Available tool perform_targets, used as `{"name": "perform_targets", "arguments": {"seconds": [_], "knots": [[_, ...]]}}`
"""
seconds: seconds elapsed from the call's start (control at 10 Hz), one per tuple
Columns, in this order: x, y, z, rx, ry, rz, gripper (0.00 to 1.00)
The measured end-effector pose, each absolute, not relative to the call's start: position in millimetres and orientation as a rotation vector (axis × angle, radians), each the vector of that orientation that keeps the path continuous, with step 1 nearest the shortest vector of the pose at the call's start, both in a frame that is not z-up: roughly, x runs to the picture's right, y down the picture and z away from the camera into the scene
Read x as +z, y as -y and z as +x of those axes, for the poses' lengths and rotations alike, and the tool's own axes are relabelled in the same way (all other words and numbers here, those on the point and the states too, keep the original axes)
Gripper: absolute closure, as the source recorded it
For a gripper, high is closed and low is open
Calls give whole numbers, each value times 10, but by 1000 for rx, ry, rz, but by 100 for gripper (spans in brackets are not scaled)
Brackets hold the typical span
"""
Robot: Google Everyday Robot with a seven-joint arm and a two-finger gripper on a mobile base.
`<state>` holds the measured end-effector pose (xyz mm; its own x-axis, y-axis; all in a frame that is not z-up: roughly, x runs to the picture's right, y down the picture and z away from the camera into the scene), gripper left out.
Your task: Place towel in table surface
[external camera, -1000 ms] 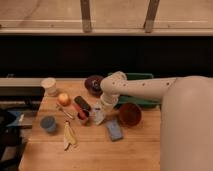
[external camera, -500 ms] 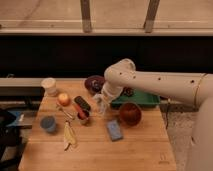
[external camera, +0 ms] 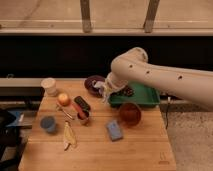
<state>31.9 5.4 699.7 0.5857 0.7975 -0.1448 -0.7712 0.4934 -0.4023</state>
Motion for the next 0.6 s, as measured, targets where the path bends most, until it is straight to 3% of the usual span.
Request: {"name": "perform_targets", "arguments": {"seconds": [0.6], "knots": [[7401,-459,150,924,58,-520,100]]}}
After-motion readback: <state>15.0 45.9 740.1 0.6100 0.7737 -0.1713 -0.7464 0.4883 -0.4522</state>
